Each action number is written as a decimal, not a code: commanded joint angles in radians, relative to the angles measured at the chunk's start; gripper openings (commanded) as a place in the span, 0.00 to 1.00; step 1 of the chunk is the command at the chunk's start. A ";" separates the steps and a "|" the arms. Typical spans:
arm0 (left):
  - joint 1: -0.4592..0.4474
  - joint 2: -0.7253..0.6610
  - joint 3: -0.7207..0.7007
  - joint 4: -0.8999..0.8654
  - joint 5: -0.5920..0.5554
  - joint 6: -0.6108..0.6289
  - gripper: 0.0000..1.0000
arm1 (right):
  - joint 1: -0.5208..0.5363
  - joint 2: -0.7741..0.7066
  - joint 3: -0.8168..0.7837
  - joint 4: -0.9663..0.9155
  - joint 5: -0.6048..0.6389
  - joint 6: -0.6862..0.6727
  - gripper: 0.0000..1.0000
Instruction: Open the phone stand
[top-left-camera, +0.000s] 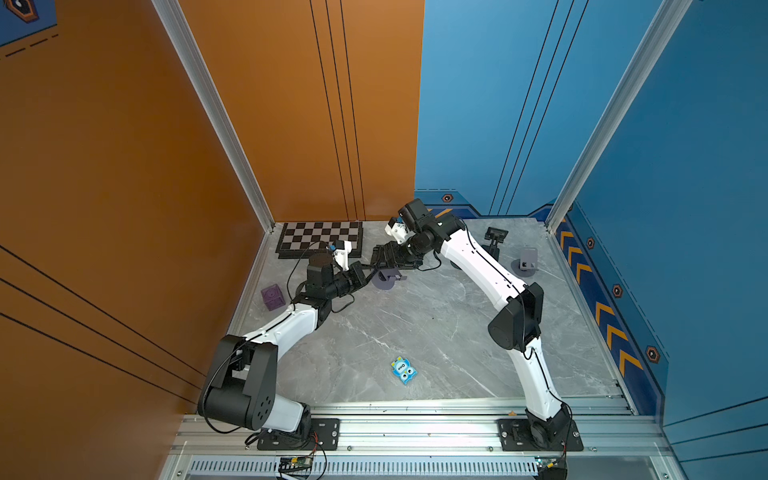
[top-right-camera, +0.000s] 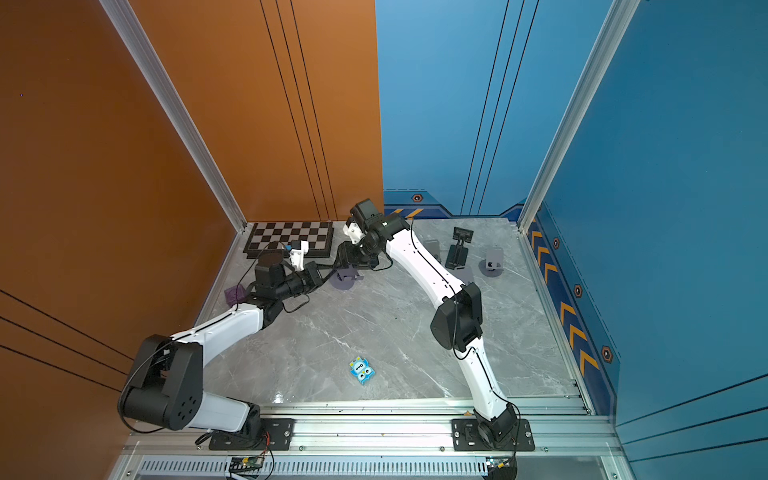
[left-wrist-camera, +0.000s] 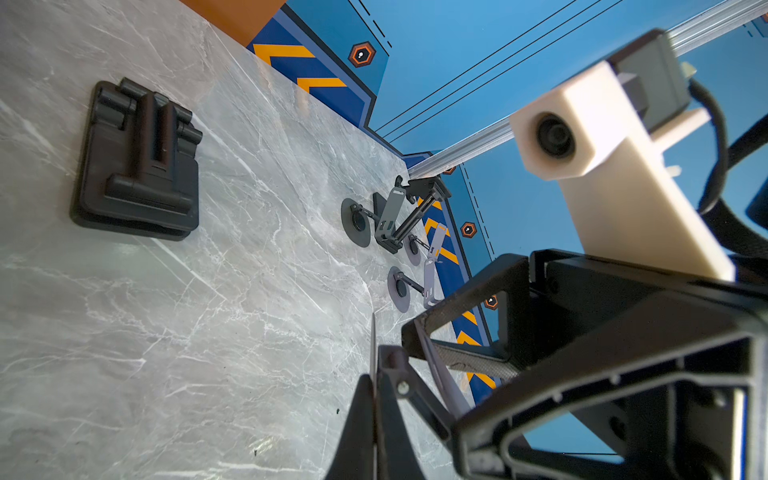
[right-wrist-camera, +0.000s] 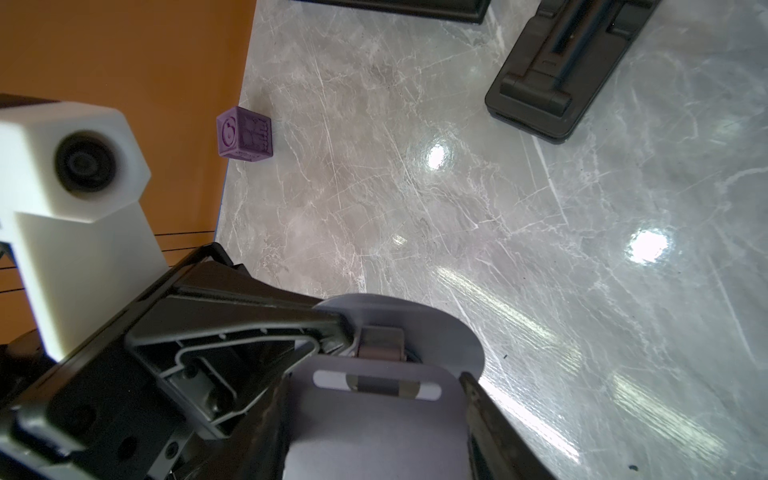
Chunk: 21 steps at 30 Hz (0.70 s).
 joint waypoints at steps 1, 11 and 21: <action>0.019 0.009 -0.005 0.007 -0.004 -0.012 0.00 | -0.003 -0.072 -0.001 -0.002 0.135 -0.035 0.46; 0.039 0.043 -0.041 0.008 -0.021 -0.022 0.00 | 0.045 -0.161 0.040 -0.008 0.349 -0.134 0.45; 0.070 0.088 -0.067 0.009 -0.037 -0.021 0.00 | 0.102 -0.233 0.057 -0.007 0.464 -0.181 0.45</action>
